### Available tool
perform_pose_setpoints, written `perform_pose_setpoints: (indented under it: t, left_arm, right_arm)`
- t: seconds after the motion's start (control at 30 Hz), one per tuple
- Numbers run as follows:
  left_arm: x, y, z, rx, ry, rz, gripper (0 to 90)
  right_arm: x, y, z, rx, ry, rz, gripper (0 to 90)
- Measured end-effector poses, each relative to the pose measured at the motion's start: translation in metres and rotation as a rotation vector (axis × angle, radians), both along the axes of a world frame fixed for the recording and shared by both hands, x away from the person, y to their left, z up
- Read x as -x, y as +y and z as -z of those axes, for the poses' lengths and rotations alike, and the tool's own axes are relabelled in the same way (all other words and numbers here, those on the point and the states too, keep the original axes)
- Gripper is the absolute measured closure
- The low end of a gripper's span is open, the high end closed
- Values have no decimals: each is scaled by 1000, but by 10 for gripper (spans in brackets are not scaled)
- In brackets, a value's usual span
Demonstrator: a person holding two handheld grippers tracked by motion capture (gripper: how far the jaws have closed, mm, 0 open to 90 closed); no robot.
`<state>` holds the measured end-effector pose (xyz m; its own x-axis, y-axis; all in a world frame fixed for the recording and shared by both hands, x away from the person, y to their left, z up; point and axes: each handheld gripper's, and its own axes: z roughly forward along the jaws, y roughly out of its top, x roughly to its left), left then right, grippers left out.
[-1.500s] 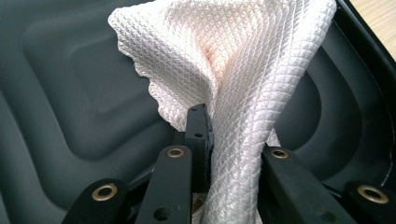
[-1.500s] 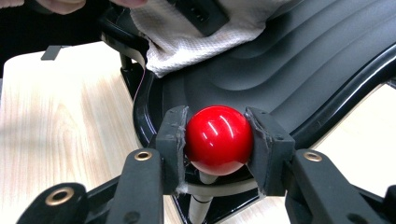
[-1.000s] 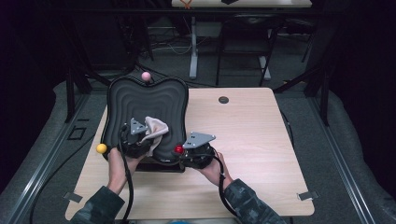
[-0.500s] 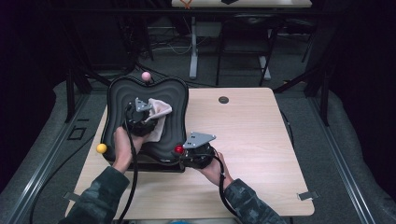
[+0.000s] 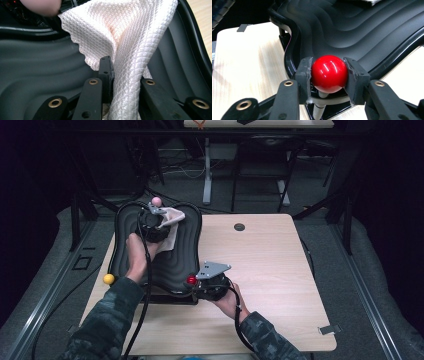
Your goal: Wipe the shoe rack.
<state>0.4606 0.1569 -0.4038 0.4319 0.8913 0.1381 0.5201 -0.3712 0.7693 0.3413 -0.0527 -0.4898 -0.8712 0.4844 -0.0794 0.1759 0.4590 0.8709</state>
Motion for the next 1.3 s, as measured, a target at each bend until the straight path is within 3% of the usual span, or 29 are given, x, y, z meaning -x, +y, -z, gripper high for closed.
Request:
perform_pose_setpoints:
  t: [0.3, 0.5, 0.6, 0.77, 1.3]
  left_arm:
    - [-14, -2, -7, 25, 10, -14, 786]
    - [-12, -2, -6, 36, 12, -15, 790]
    - [-8, -3, -5, 18, 4, -15, 789]
    - [-1, -4, 0, 30, 13, -10, 790]
    - [48, 1, 27, 52, 19, 58, 792]
  right_arm:
    - [0, 0, 0, -4, 6, 3, 602]
    - [0, 0, 0, -3, 6, 3, 601]
    - [0, 0, 0, 1, 4, 4, 601]
    - [0, 0, 0, -1, 7, 5, 601]
    - [0, 0, 0, 7, 8, 6, 601]
